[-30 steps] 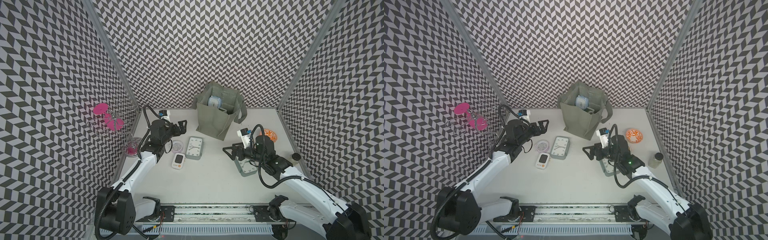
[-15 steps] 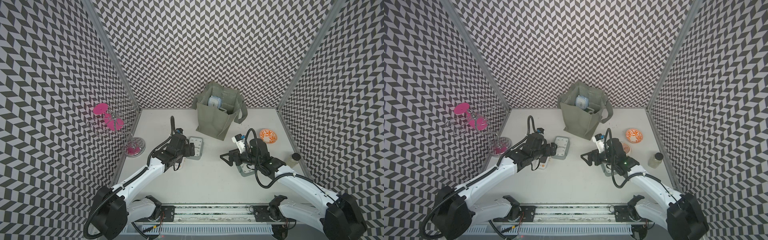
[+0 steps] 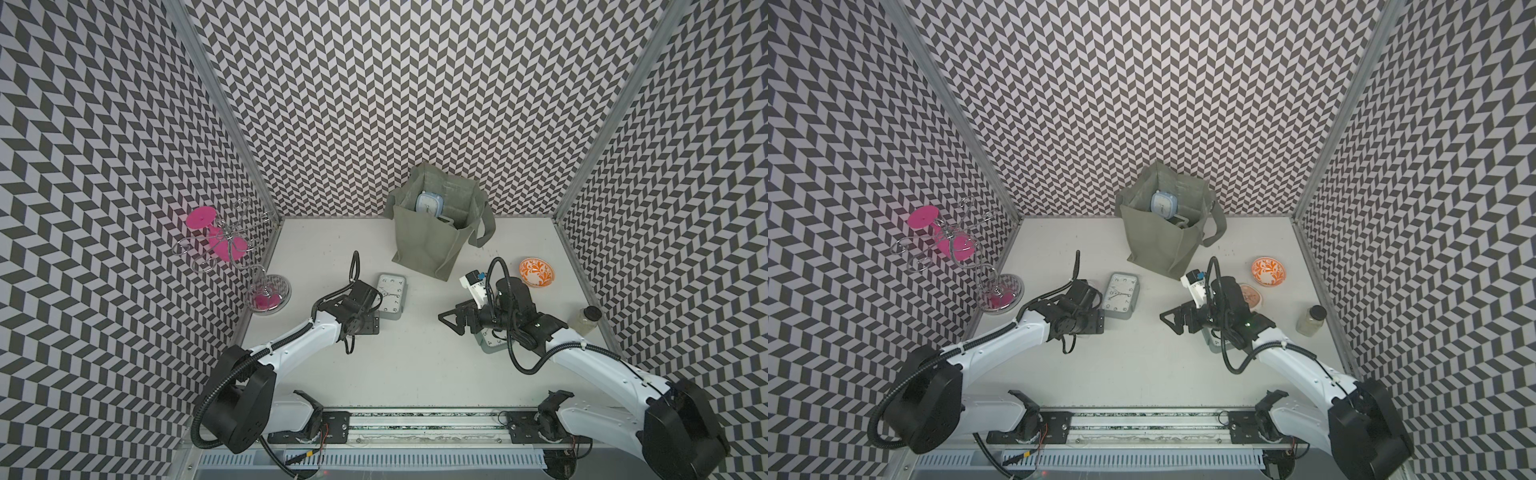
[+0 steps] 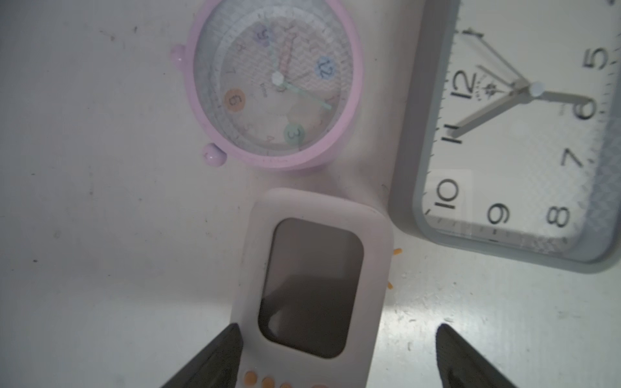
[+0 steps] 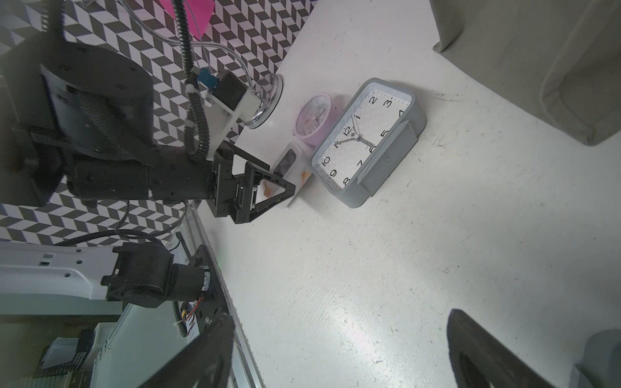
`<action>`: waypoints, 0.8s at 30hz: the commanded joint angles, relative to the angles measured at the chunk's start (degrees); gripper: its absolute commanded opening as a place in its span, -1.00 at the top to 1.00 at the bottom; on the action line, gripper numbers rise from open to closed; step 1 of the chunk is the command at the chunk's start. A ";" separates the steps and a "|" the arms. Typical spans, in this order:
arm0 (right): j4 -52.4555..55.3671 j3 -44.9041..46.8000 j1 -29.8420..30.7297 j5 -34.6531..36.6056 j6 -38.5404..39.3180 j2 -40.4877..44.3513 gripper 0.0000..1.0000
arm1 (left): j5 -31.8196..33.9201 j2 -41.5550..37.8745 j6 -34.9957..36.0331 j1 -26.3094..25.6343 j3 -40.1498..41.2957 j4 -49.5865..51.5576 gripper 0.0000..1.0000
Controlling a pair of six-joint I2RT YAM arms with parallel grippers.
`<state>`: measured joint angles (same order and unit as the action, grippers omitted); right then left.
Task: Put the alarm clock into the canvas bag
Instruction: Pick up the alarm from the center of the board.
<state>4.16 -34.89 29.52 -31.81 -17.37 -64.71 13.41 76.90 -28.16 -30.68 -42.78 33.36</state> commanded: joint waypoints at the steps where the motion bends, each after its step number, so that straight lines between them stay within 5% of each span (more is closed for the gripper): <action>1: -3.15 0.45 0.32 -0.97 0.75 0.37 -0.93 | -0.65 2.30 -0.23 0.73 0.21 0.37 -0.78; 18: -3.46 1.14 0.19 -1.15 0.93 1.29 -0.93 | -3.52 2.05 1.53 2.59 0.29 -3.96 -0.71; 24: -3.18 1.20 0.19 -1.11 0.88 1.77 -0.93 | -3.57 4.72 1.88 3.35 -0.07 -4.54 -0.49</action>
<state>3.75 -34.52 29.50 -32.64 -16.97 -64.40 10.02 80.71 -26.33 -27.90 -42.78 30.22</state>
